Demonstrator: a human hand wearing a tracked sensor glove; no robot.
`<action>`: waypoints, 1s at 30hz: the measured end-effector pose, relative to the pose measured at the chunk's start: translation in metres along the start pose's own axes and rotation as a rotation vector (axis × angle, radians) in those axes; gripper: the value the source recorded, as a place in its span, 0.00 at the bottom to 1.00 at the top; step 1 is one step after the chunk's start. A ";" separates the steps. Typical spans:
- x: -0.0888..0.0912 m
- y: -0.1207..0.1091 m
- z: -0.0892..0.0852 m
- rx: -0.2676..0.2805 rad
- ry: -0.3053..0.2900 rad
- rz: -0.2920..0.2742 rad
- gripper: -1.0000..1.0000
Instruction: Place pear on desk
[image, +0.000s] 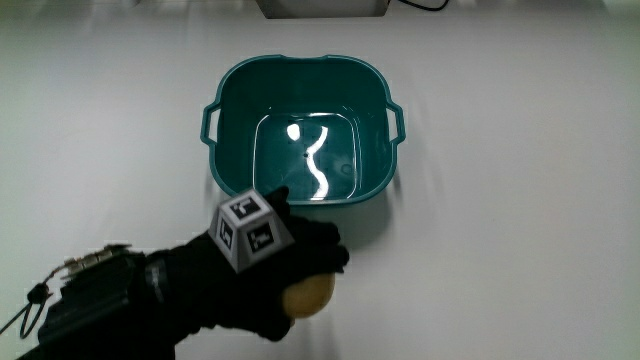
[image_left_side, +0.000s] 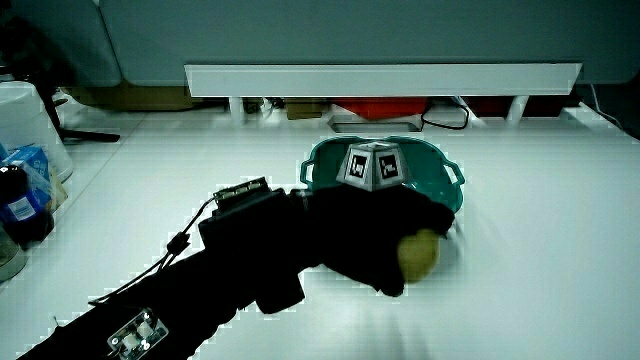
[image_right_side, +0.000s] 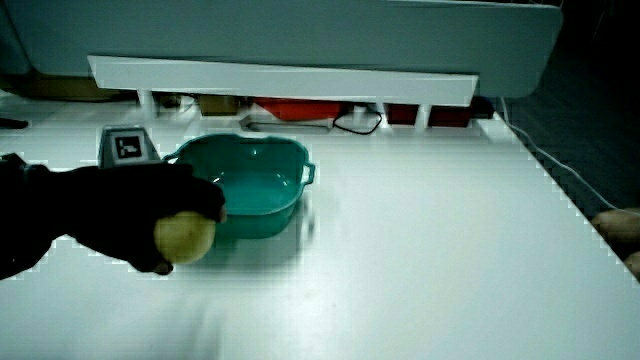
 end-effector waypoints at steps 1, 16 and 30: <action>0.003 -0.002 -0.002 -0.026 -0.034 0.032 0.50; 0.009 0.006 -0.053 -0.109 -0.072 -0.022 0.50; -0.002 0.015 -0.082 -0.155 -0.064 0.006 0.50</action>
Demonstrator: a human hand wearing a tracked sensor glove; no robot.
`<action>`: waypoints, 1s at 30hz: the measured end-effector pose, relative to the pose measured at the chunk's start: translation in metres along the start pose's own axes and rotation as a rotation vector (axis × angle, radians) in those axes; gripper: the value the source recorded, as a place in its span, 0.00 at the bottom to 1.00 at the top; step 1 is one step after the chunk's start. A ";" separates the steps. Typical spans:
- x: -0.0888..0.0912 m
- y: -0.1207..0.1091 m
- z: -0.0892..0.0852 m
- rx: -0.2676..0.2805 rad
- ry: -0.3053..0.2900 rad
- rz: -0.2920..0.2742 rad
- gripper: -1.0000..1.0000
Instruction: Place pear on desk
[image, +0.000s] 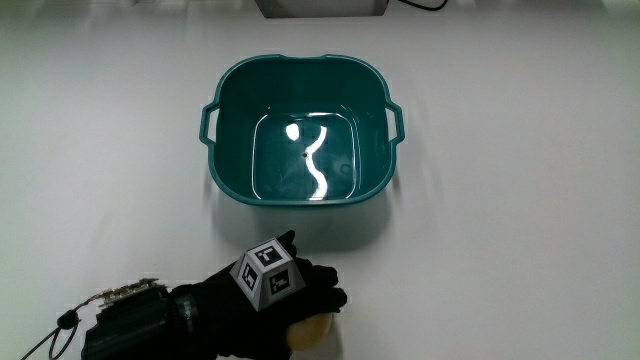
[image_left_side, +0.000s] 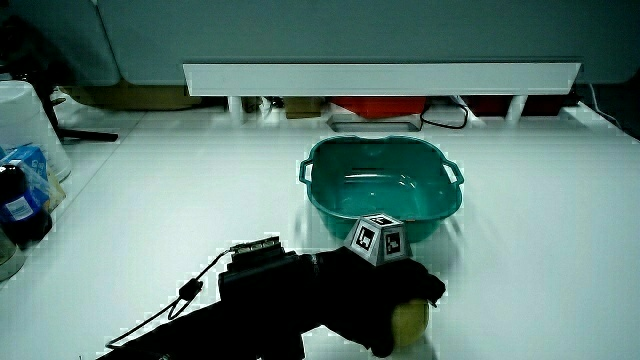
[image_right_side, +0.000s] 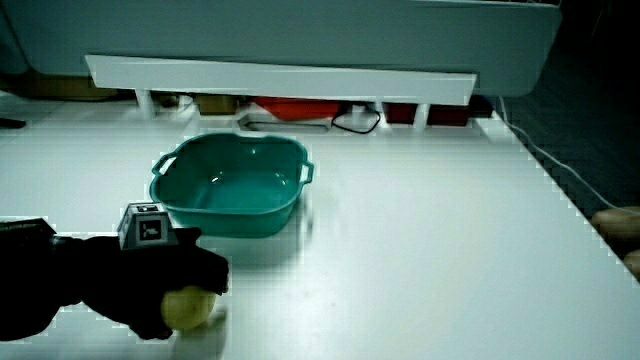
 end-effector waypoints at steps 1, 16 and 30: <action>0.002 -0.001 0.002 -0.002 0.008 -0.004 0.50; -0.006 0.010 -0.004 -0.061 -0.025 0.006 0.50; -0.008 0.014 -0.006 -0.148 -0.043 0.039 0.33</action>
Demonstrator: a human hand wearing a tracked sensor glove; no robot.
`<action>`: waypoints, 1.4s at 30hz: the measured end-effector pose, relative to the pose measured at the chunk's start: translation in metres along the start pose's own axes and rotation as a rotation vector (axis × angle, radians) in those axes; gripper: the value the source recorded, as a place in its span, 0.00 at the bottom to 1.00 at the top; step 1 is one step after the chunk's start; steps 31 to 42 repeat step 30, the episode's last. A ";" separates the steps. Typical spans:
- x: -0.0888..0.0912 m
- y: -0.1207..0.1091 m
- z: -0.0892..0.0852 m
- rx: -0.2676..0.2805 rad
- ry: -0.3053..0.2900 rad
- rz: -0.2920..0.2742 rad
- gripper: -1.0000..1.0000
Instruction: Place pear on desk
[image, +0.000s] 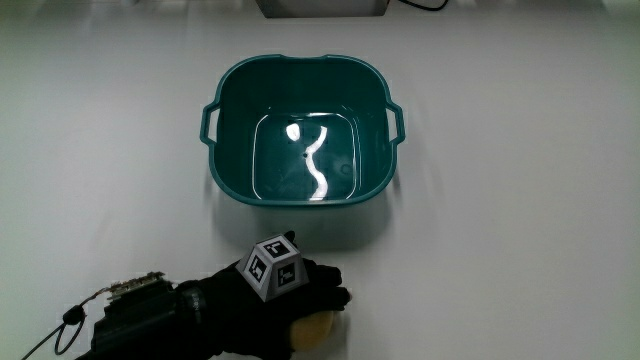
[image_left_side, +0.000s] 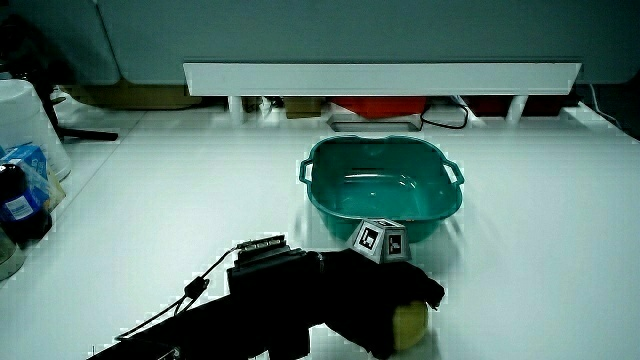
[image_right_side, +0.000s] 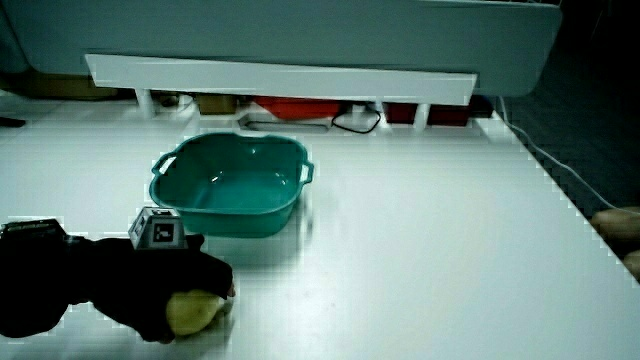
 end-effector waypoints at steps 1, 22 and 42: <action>-0.001 0.001 -0.002 -0.005 0.005 -0.007 0.30; -0.006 -0.027 -0.002 0.065 -0.080 -0.041 0.00; -0.038 -0.072 -0.008 0.219 -0.098 -0.041 0.00</action>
